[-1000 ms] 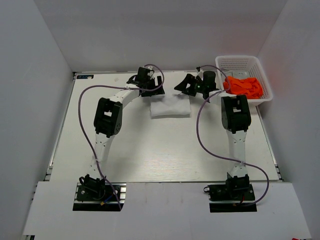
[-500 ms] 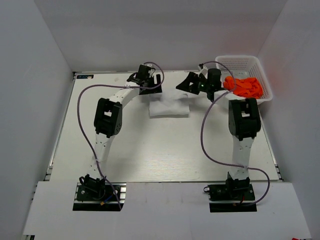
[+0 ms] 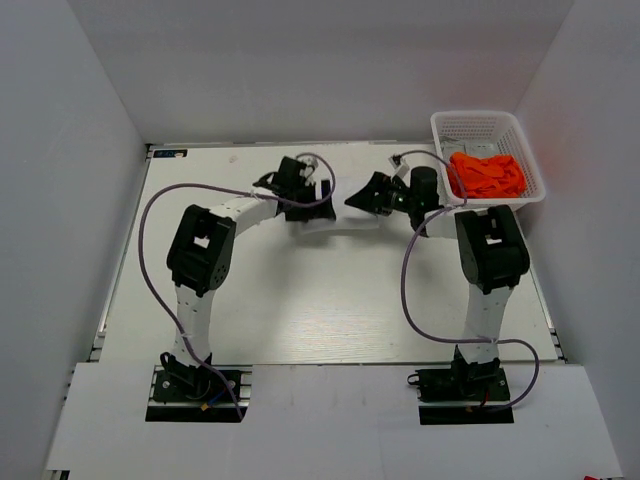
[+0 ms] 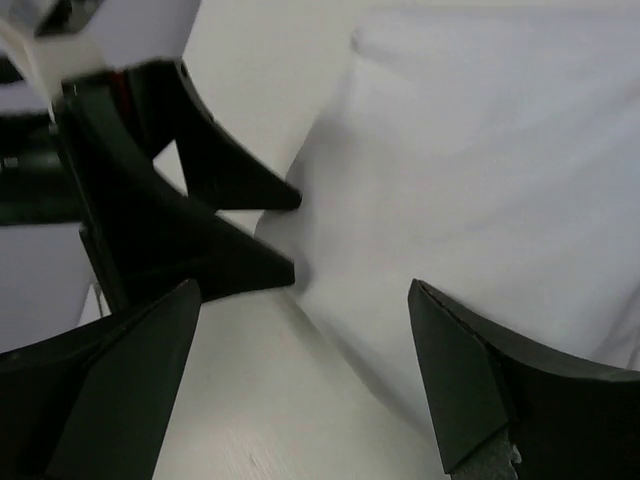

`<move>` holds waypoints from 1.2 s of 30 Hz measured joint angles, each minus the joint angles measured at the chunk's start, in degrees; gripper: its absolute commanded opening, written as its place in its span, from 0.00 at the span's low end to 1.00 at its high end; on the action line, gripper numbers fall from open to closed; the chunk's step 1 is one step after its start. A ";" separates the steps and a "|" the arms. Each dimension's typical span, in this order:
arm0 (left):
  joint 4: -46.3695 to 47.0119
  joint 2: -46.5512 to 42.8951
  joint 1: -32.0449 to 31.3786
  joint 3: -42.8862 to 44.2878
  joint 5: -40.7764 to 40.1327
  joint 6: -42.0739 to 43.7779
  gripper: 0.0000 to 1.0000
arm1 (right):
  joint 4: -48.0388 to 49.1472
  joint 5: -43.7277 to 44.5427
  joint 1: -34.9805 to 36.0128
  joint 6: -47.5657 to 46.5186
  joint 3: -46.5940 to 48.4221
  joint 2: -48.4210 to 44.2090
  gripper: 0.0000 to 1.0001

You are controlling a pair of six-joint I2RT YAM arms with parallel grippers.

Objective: Fold and stack the t-shirts
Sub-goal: Smooth out wrinkles on the folded tshirt, then put the neatly folded tshirt into the corner of the board with the left arm

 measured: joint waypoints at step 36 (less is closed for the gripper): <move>-11.50 10.21 0.72 11.72 -17.29 0.42 0.69 | -18.21 21.20 -1.33 -7.74 -19.26 -36.22 0.90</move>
